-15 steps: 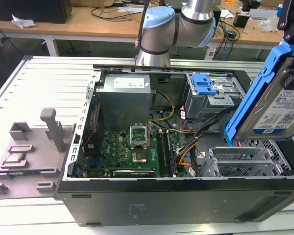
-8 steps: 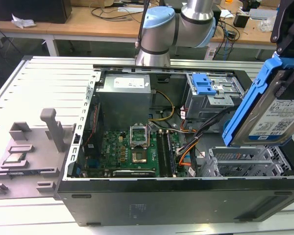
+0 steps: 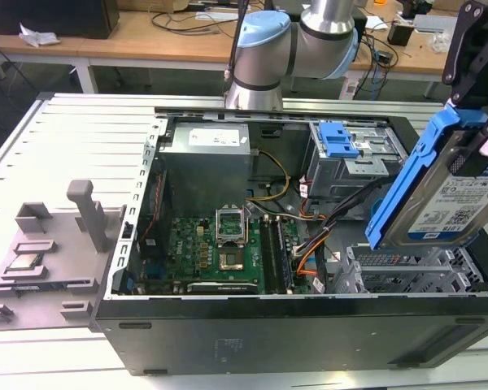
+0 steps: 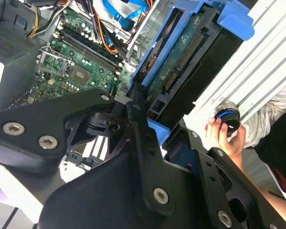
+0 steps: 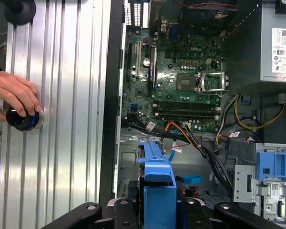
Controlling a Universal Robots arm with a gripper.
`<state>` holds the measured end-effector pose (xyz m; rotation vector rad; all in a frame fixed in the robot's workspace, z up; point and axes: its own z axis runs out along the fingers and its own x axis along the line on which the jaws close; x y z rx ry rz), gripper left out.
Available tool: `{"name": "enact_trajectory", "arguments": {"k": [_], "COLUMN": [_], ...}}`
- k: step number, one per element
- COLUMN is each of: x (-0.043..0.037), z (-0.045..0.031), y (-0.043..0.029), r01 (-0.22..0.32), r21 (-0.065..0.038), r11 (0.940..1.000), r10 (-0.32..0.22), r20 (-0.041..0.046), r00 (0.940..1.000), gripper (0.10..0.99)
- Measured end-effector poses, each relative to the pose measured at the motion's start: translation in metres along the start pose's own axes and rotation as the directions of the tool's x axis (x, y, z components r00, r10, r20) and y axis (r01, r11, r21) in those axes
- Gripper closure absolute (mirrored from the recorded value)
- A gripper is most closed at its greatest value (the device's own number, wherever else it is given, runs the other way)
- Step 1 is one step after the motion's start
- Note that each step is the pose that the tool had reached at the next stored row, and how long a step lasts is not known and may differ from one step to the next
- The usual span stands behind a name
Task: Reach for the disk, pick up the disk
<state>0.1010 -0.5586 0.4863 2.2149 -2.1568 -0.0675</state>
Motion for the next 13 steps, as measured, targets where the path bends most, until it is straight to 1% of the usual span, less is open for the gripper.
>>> {"name": "enact_trajectory", "arguments": {"k": [9,10,12,13], "x": [0.0001,0.0002,0.0002,0.0002], "z": [0.0104,0.018,0.0287,0.0294], "y": [-0.0007,-0.0012,-0.0019,-0.003], "r01": [0.0,0.0,0.0,0.0], "r21": [0.0,0.0,0.0,0.0], "r11": [1.0,1.0,1.0,1.0], "r10": [0.0,0.0,0.0,0.0], "r20": [0.0,0.0001,0.0,-0.0002], "r00": [1.0,1.0,1.0,1.0], "gripper": [0.722,0.722,0.722,0.722]}}
